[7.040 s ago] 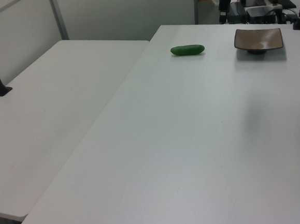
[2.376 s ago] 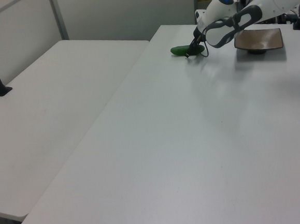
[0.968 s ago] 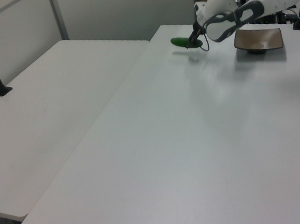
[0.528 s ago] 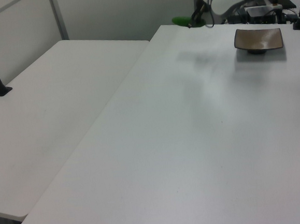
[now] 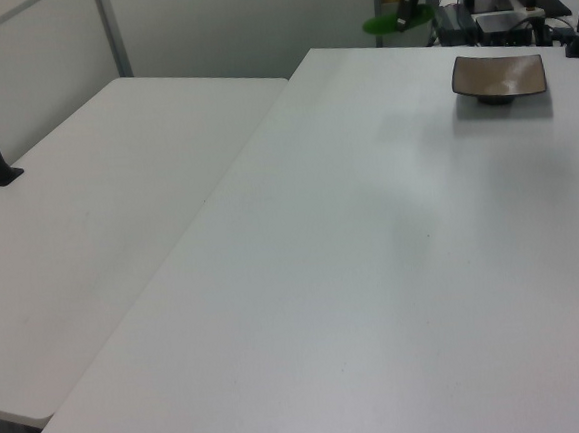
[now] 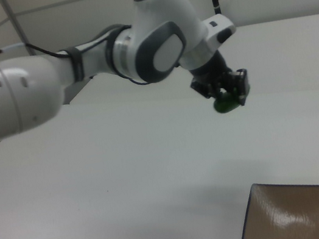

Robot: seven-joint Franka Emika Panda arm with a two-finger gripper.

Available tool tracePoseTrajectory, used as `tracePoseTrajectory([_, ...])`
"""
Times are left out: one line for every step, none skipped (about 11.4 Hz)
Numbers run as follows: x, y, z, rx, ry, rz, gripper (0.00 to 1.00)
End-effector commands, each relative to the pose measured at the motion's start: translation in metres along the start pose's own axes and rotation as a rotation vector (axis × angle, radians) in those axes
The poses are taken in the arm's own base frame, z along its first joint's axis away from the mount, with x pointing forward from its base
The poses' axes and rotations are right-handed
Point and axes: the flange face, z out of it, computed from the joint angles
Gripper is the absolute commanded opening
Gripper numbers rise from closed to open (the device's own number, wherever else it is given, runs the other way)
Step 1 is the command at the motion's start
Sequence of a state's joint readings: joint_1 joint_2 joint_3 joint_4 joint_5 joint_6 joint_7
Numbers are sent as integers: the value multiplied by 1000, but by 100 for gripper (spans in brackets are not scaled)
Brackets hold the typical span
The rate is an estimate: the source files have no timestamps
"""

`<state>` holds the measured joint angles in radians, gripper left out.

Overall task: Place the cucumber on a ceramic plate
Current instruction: 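Carry the cucumber over the dark square plate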

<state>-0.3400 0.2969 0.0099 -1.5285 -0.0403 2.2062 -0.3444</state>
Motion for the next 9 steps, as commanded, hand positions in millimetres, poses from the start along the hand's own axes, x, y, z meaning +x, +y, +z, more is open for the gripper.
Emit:
tracePoseTrajectory([-50, -6, -16, 65, -74, 22, 3])
tracePoseTrajectory([-66, 1, -14, 86, -85, 18, 3])
tracePoseTrajectory([-79, 13, -12, 115, -82, 11, 3])
tracePoseTrajectory([-90, 25, -7, 144, -77, 6, 3])
tracePoseTrajectory([-101, 42, -3, 153, -81, -1, 3])
tracePoseTrajectory([-120, 61, 7, 160, -97, -42, 3])
tracePoseTrajectory([-134, 75, 17, 190, -90, -101, 5])
tracePoseTrajectory([-147, 89, 31, 220, -82, -128, 5])
tracePoseTrajectory([-157, 101, 43, 234, -86, -134, 5])
